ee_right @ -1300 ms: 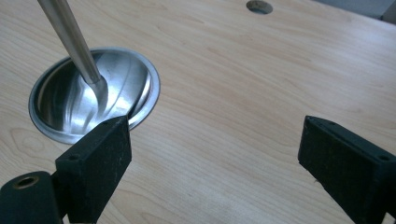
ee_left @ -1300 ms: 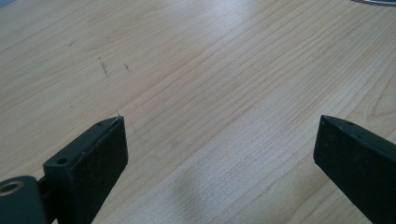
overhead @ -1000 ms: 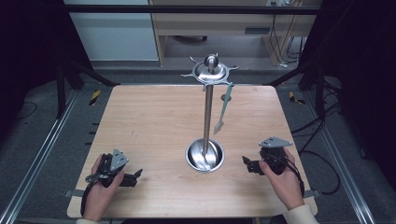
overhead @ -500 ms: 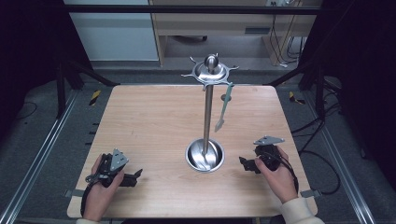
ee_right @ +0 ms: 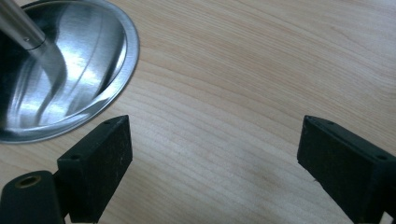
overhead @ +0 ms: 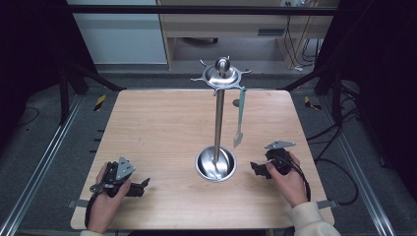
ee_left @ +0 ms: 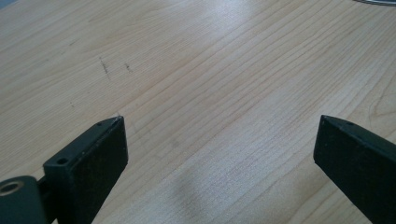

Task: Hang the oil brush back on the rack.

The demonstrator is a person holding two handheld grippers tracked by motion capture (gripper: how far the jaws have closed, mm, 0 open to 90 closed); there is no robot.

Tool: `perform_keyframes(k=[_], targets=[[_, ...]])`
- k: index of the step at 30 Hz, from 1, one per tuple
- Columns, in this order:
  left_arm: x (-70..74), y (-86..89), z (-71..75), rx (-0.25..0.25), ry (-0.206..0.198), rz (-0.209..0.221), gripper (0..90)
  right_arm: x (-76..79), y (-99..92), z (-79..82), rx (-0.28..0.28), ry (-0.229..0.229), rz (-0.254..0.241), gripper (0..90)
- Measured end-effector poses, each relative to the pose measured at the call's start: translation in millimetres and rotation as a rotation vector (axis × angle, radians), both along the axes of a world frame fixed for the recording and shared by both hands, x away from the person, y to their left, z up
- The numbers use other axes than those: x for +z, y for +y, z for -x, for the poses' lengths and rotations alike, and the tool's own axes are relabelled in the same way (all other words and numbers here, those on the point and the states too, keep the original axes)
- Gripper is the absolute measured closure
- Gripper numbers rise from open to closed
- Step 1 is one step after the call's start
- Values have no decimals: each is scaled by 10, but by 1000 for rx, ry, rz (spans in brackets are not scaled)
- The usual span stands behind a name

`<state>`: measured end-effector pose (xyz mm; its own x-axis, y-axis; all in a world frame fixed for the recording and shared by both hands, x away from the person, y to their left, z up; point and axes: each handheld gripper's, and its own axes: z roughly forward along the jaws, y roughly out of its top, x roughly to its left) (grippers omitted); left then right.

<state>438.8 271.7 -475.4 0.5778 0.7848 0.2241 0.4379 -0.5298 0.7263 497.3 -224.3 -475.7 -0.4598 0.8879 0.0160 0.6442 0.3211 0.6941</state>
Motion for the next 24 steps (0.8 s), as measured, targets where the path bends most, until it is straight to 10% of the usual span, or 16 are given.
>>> perform_keyframes(k=[24], targets=[[5,-9,-10,-5,-1,0,27,-101,103,-265,-44,-20,-76,119]])
